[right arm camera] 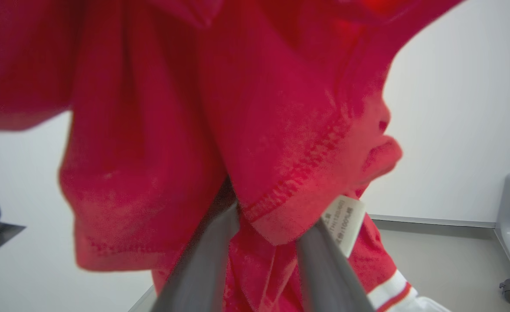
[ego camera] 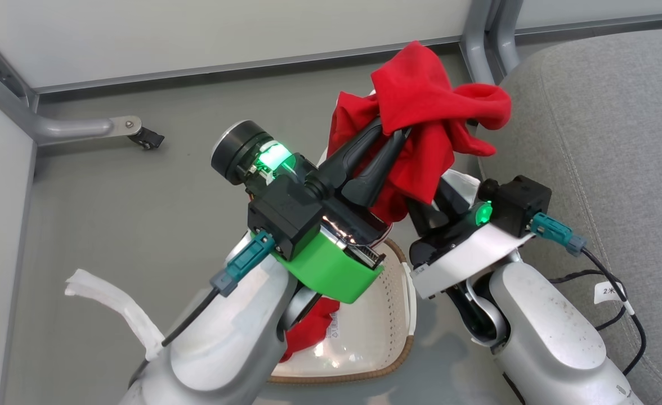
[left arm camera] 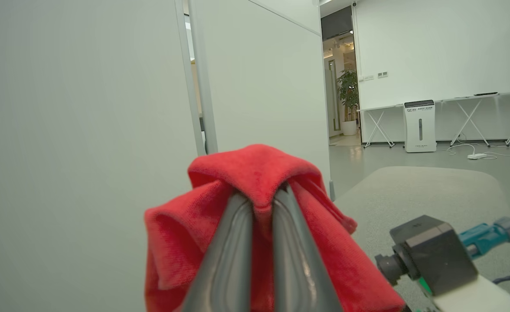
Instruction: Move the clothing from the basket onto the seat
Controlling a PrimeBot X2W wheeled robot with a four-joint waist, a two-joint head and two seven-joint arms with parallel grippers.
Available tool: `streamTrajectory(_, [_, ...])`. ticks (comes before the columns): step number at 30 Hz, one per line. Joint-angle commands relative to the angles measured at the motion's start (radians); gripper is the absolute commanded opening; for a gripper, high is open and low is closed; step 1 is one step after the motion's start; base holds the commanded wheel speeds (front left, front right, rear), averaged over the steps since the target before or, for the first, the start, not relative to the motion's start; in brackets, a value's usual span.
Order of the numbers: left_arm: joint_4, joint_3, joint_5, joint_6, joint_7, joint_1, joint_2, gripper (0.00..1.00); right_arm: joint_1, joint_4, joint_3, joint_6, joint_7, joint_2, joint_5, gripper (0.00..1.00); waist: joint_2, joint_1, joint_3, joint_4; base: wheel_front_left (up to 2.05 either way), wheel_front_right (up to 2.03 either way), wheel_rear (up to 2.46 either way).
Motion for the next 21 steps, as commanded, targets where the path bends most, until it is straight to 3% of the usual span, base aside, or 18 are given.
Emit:
streamTrajectory(1, [0.004,0.003,0.000,-0.004,-0.004,-0.010,0.004,0.00,-0.009,0.003,-0.005,0.000,-0.002,-0.001,-0.005,0.00,0.0000,0.0000,0.001,0.000,0.00,0.00,0.00])
streamTrajectory(14, [0.033,0.016,0.001,-0.004,-0.004,0.004,0.006,0.00,0.019,0.002,-0.013,0.000,-0.002,0.007,-0.008,0.00,0.0000,0.0000,-0.003,-0.009,0.00,0.00,0.00])
streamTrajectory(15, [0.035,0.018,0.001,-0.004,-0.004,0.005,0.006,0.09,0.020,0.001,-0.015,0.000,-0.002,0.007,-0.008,0.00,0.0000,0.0000,-0.003,-0.010,0.00,0.00,0.00])
streamTrajectory(16, [0.036,0.019,0.002,-0.004,-0.004,0.006,0.005,0.35,0.020,0.000,-0.017,0.000,-0.002,0.007,-0.008,0.00,0.0000,0.0000,-0.002,-0.010,0.00,0.00,0.00])
streamTrajectory(17, [0.037,0.020,0.004,-0.004,-0.004,0.007,0.005,1.00,0.020,0.000,-0.020,0.000,-0.002,0.007,-0.008,0.00,0.0000,0.0000,-0.002,-0.011,0.00,0.00,0.00])
streamTrajectory(21, [0.041,0.023,0.011,-0.004,-0.004,0.010,0.003,1.00,0.018,-0.001,-0.032,0.000,-0.002,0.006,-0.011,0.00,0.0000,0.0000,0.004,-0.011,0.00,0.00,0.00])
